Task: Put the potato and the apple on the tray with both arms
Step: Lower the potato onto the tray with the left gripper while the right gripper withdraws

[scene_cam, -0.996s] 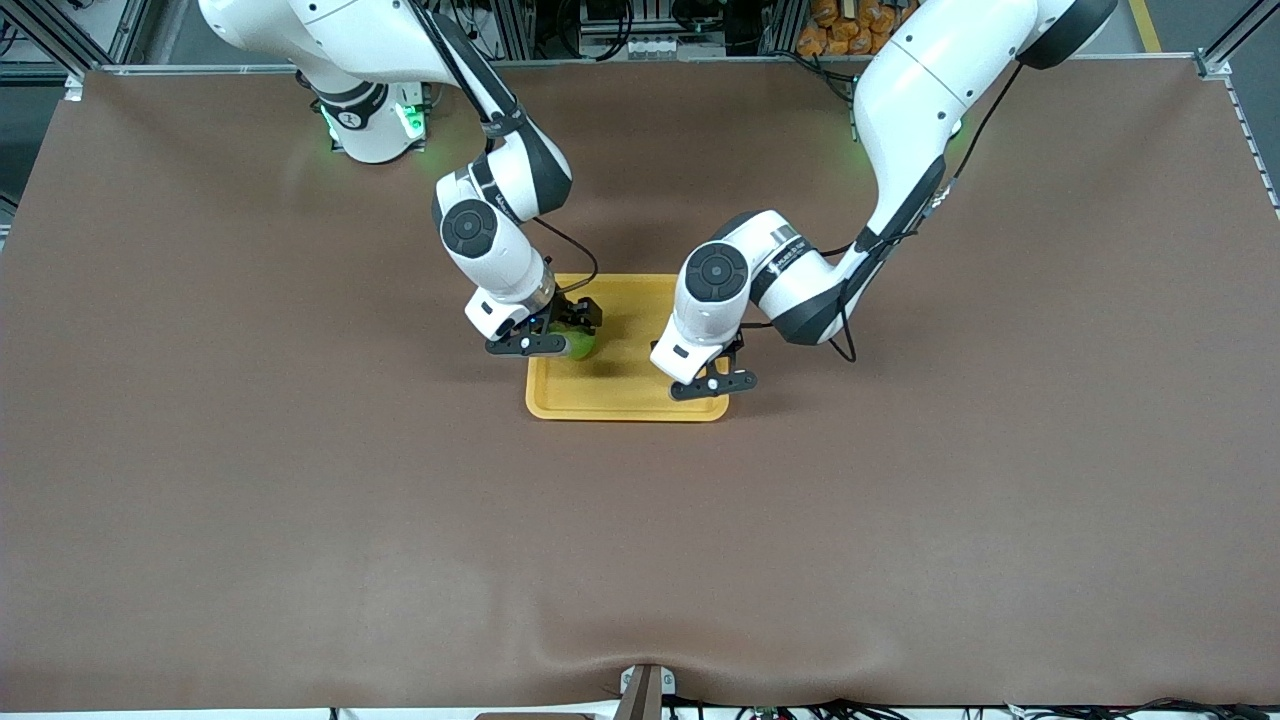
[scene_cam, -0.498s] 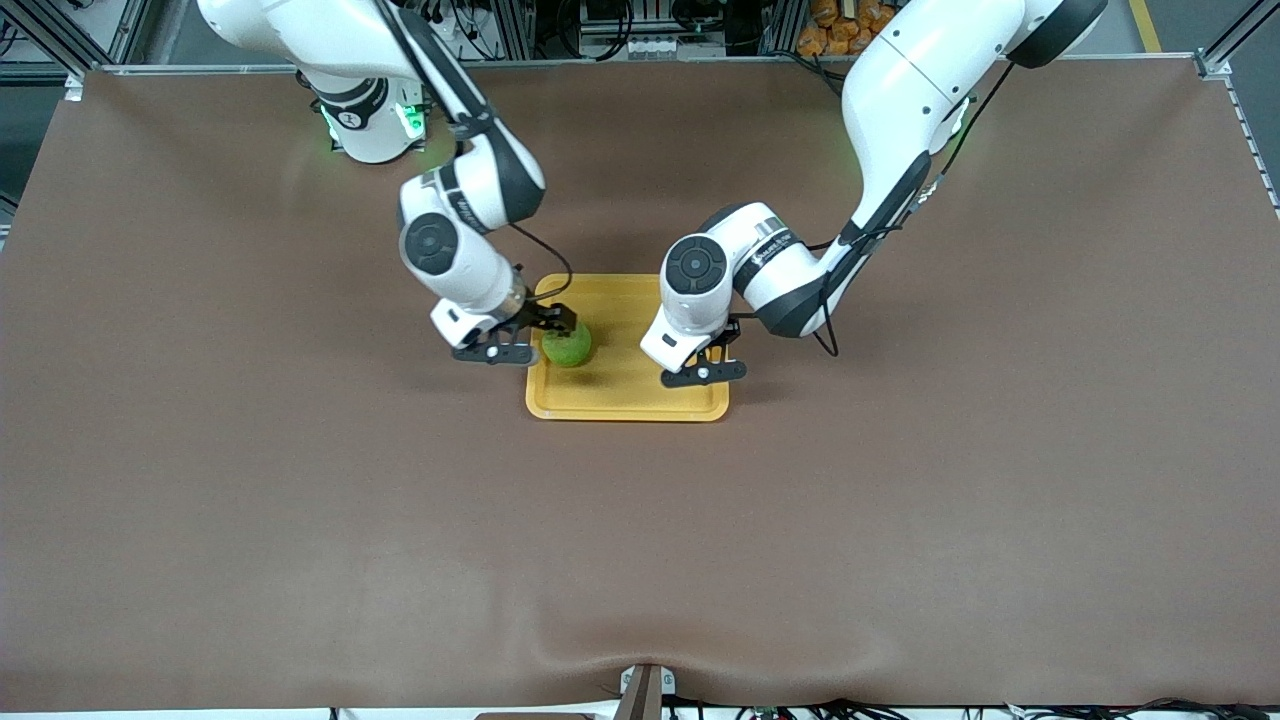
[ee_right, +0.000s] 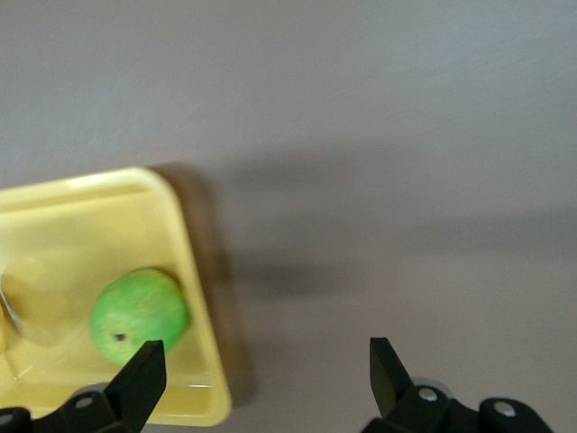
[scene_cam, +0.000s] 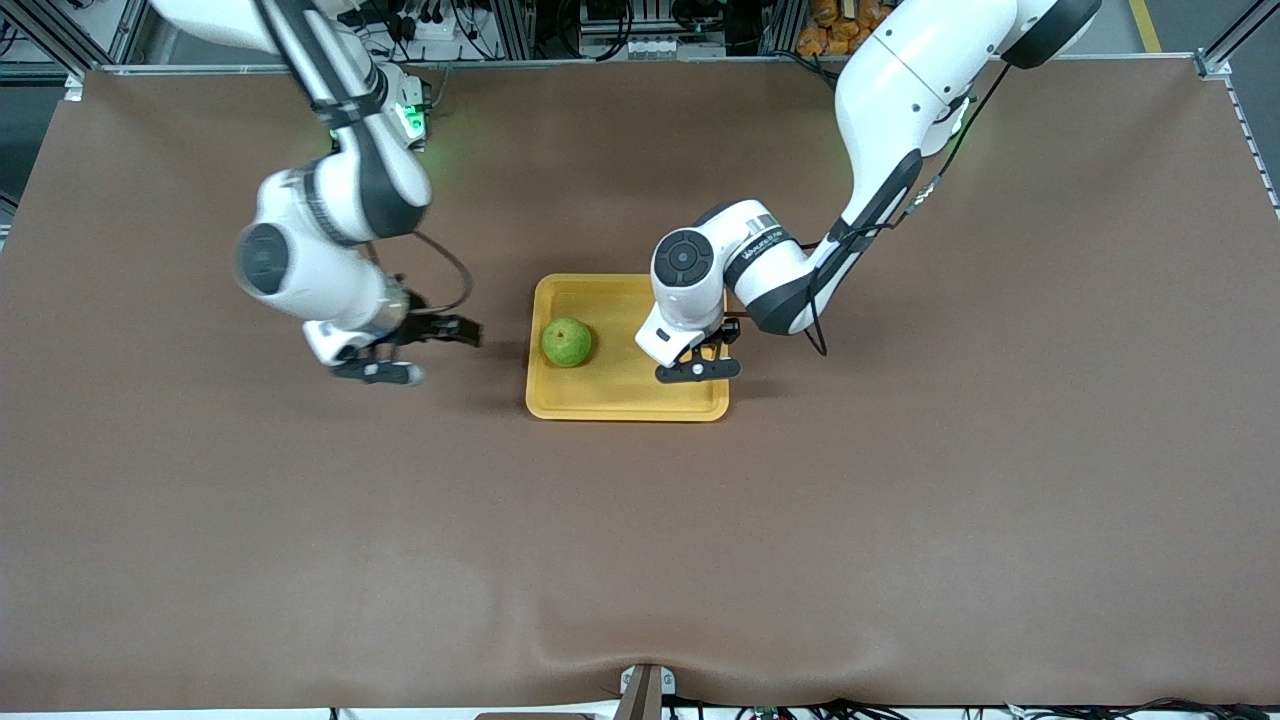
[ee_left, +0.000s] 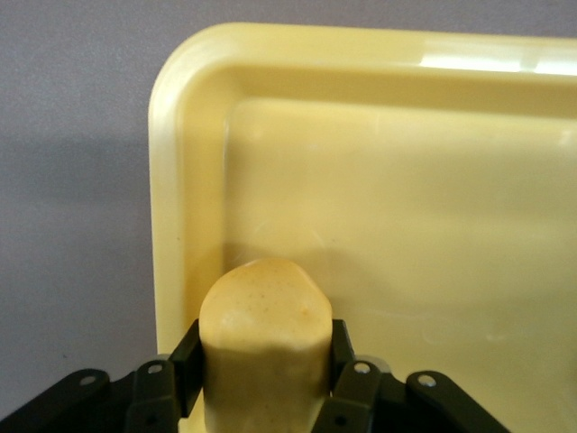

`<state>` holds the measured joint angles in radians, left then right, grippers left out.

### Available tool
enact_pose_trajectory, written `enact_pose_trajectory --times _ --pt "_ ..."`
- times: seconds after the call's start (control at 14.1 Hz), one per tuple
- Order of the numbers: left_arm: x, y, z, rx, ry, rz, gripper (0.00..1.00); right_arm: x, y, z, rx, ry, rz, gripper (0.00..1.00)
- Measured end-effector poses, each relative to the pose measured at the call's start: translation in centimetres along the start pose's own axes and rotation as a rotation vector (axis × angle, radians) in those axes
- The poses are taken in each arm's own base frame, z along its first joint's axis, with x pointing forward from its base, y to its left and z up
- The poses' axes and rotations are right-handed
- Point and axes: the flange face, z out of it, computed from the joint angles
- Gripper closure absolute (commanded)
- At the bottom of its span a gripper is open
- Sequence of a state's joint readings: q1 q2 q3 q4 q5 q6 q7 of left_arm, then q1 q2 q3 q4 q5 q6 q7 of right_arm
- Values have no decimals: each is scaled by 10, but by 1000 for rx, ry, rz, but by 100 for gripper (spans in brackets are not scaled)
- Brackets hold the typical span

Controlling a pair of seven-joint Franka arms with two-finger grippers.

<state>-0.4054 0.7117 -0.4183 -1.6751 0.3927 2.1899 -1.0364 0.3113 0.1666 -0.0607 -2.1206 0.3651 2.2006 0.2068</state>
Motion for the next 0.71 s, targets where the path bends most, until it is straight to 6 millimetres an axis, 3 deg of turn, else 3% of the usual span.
enact_pose_trajectory --times 0.07,0.14,0.71 --pt "0 0 1 1 0 0 6 5 21 -18 5 4 12 0" --pt "0 0 1 2 1 0 0 7 38 -36 -9 9 16 0" --pt "11 -3 -10 9 22 -5 0 -16 95 -177 -153 27 -39 0"
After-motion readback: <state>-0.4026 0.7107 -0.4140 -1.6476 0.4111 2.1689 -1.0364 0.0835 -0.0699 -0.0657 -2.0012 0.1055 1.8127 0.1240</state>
